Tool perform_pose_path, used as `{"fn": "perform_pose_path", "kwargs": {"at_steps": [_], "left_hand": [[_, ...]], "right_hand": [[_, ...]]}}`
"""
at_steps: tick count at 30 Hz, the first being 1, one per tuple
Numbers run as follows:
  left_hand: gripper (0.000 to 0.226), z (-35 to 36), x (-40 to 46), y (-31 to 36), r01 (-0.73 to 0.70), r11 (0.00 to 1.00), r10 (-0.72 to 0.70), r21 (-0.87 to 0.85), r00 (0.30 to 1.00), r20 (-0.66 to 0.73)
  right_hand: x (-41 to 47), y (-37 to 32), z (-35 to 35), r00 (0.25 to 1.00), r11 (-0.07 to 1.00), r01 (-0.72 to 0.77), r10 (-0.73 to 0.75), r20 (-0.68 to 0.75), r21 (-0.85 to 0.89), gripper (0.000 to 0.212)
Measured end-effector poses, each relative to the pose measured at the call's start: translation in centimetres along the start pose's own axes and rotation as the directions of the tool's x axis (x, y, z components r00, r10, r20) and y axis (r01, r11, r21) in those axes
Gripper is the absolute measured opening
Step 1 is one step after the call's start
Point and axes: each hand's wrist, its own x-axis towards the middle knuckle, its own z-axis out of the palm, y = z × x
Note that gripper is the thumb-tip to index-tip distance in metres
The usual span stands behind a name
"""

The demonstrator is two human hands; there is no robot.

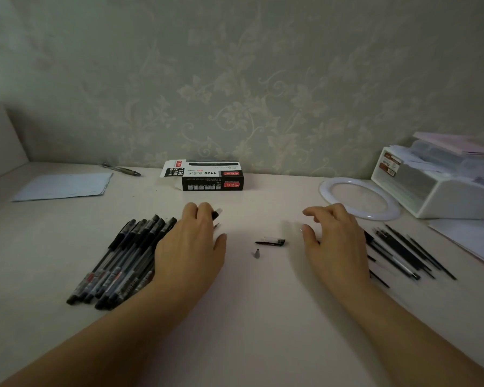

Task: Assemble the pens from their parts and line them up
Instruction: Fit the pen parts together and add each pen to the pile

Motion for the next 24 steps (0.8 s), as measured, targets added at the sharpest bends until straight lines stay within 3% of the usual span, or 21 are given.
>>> {"fn": "perform_pose_path", "kwargs": {"at_steps": [5, 24], "left_hand": [[0.035, 0.0, -0.2, 0.3, 0.014, 0.989, -0.028, 0.146, 0.995, 0.092], [0.023, 0.9, -0.2, 0.1, -0.053, 0.965, 0.029, 0.255, 0.995, 0.099]], "right_hand": [[-0.3, -0.9, 0.2, 0.991, 0.984, 0.129, -0.125, -0.042, 0.123, 0.022], [-0.4, -0.7, 1.0, 0.985, 0.951, 0.175, -0.172, -0.036, 0.256, 0.02]]}}
